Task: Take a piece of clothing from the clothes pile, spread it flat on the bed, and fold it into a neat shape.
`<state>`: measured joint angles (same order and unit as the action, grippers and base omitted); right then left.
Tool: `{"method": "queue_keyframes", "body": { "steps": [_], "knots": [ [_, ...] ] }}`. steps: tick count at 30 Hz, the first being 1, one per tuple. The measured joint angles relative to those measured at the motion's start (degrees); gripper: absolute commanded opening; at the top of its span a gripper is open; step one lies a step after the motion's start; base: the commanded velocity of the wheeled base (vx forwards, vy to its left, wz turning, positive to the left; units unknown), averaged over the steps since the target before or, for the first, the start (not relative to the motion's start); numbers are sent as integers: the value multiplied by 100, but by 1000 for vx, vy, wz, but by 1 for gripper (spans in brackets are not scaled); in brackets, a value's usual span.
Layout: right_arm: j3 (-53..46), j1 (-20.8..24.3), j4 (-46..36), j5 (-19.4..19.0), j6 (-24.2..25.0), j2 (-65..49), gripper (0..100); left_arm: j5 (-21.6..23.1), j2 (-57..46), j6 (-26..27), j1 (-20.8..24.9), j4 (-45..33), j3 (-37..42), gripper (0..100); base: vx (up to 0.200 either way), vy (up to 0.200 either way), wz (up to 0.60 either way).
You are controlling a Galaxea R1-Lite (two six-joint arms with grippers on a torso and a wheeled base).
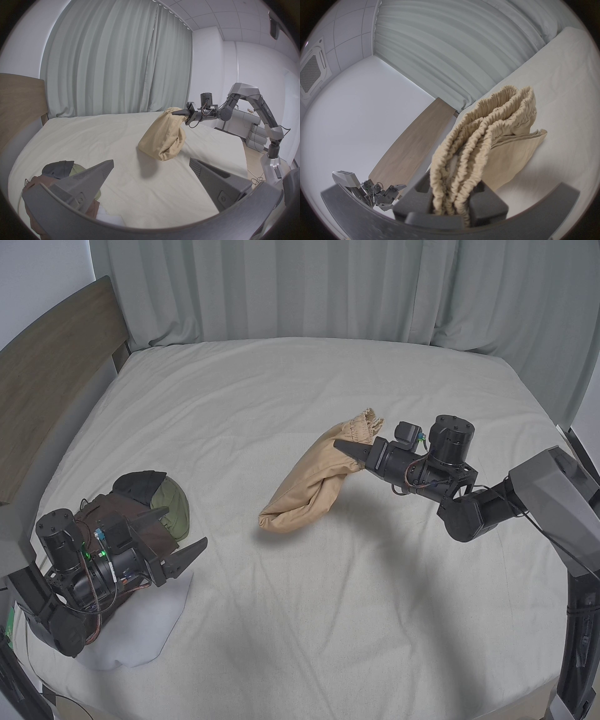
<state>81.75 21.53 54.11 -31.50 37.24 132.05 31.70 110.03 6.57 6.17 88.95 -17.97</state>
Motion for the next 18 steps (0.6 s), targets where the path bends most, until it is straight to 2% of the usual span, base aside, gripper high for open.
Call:
{"method": "queue_keyframes", "body": {
  "steps": [10, 18],
  "knots": [
    [942, -98, -556, 27, 66, 296, 0, -4, 0, 0, -11, 2, 28, 100, 0, 0, 0],
    [1417, -102, -613, 105, 323, 511, 0, 2, -5, 0, -11, 2, 26, 100, 0, 0, 0]
  ]
}}
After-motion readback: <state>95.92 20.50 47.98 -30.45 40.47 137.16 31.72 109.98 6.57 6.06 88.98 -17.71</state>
